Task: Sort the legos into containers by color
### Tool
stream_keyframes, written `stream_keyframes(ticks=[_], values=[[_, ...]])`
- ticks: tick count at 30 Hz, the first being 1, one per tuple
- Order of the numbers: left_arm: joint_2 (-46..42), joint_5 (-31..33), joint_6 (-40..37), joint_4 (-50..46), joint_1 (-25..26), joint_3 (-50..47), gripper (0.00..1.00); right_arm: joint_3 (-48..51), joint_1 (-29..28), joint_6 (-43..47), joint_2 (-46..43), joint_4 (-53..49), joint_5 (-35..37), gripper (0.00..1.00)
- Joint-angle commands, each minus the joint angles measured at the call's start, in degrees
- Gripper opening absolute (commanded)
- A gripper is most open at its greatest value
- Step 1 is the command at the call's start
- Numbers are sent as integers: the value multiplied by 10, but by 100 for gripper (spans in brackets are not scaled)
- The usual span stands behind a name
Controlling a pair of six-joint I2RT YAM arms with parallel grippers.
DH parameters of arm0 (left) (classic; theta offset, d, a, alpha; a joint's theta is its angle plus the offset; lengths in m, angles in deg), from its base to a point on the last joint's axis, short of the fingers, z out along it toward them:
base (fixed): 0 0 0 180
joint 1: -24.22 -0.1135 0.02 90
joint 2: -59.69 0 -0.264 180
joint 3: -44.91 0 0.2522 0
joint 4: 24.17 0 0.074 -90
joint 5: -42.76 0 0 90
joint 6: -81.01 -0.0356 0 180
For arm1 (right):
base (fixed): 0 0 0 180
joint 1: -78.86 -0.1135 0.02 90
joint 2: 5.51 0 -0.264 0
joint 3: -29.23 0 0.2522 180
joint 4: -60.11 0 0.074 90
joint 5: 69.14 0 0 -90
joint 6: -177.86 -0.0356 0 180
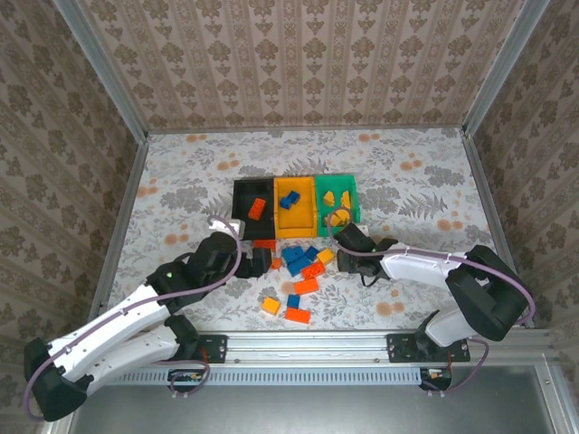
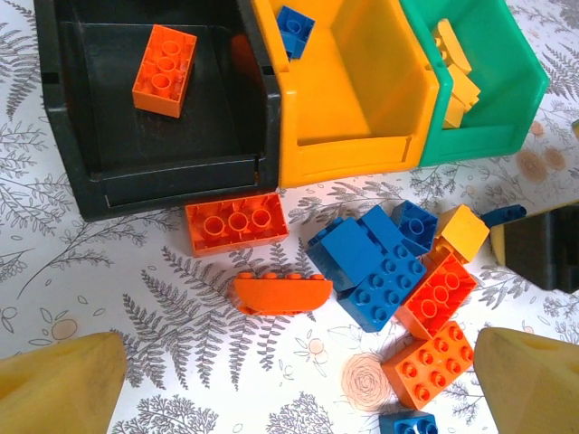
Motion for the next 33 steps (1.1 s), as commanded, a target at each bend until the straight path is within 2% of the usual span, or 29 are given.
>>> stream_keyframes(ticks=[1, 7, 11, 14, 17, 22, 29, 33], values=[[-10, 7, 15, -12, -3, -12, 100, 12, 8, 8, 0, 16, 0, 40], [-14, 3, 14, -34, -4, -11, 100, 13, 19, 39, -49, 4, -7, 28], [-27, 4, 12, -54, -6, -14, 100, -13, 4, 71, -116, -25, -23, 25], [-38, 0, 15, -71, -5, -19, 100, -70, -22, 94, -116, -48, -37, 26], [-42, -16, 15, -81, -4, -27, 100, -142, -43, 113, -70, -51, -42, 27], [-34, -33, 22, -95, -1, -36, 100, -259, -45, 124, 55, -33, -66, 27], [-16, -47, 38, -82, 18, -57, 100, -431, -25, 117, 233, -78, -39, 28], [2, -52, 42, -70, 28, -65, 100, -489, -9, 104, 287, -94, -36, 32]])
